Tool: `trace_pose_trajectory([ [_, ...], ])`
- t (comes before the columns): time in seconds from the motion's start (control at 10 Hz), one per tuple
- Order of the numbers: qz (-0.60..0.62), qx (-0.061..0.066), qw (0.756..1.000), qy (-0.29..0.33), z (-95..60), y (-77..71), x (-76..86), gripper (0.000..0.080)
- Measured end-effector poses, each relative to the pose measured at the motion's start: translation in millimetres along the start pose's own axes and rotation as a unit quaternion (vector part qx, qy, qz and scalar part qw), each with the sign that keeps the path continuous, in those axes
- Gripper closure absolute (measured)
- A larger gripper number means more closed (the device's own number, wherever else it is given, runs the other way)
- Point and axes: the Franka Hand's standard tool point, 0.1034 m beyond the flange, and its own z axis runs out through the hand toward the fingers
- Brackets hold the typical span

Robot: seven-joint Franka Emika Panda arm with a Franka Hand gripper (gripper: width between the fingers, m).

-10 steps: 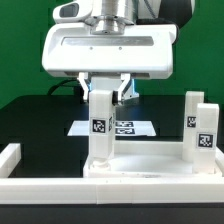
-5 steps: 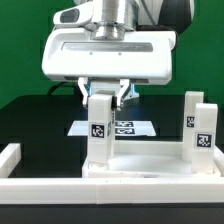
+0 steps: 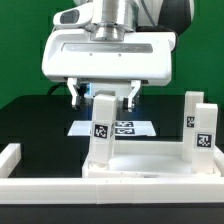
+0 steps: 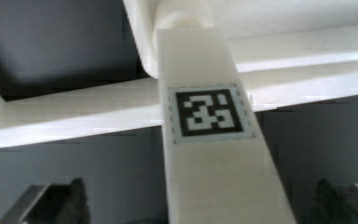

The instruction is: Assemble desk

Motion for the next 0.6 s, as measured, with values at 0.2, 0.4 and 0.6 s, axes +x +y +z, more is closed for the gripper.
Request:
trace_pose_trajectory([
  [0.2, 0.0, 0.0, 1.0, 0.0, 0.3, 0.1, -0.3, 0.0155],
  [0.4, 0.0, 0.0, 1.0, -0.001, 0.5, 0.1, -0.6, 0.0151],
  [0.6, 0.0, 0.01, 0.999, -0.041, -2.3, 2.3, 1.4, 0.0151],
])
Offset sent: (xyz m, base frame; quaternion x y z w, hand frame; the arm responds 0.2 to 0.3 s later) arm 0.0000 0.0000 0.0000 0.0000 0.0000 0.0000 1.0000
